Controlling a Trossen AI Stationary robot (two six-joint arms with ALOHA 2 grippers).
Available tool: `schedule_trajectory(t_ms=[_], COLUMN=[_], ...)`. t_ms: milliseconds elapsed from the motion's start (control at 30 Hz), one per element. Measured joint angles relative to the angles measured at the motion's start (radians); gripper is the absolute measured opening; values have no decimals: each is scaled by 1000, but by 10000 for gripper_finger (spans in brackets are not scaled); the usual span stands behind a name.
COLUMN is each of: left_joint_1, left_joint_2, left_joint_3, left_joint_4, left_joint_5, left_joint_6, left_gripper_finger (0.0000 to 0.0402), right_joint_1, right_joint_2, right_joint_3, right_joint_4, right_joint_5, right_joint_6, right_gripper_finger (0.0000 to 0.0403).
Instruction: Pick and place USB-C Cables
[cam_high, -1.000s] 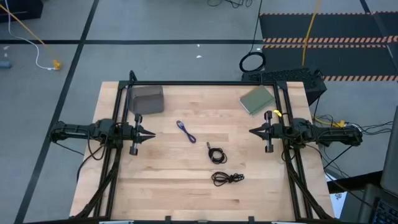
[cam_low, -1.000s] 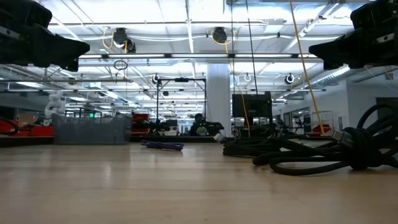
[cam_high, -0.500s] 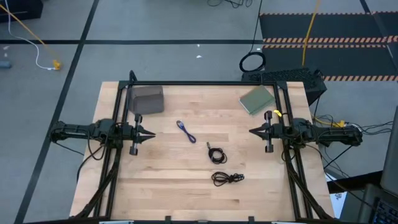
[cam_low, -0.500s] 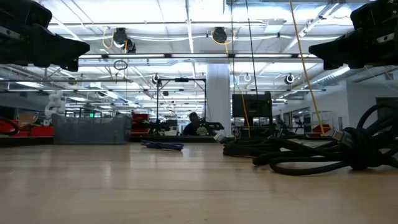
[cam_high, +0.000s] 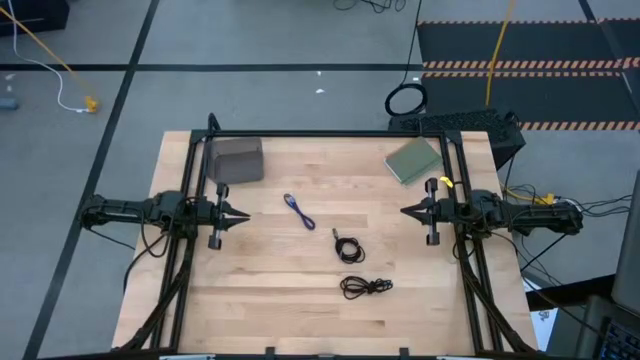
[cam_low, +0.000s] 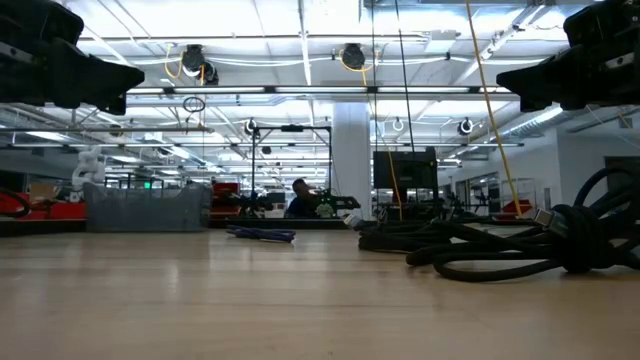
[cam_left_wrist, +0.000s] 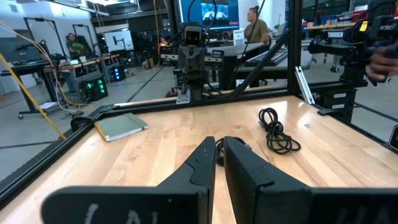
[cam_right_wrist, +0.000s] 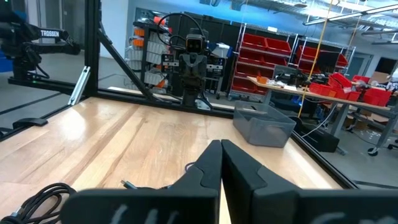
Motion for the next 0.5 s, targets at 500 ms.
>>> schedule_trajectory(t_ms=[500], left_joint_1=[0], left_joint_2=[0], left_joint_3=[0], left_joint_4=[0], left_joint_5=[0], left_joint_6=[0], left_gripper_finger=[37], right_joint_1=[0], right_joint_2=[3], right_joint_3=[17], right_joint_4=[7], right_joint_5=[5], right_joint_6=[97], right_gripper_finger=[0])
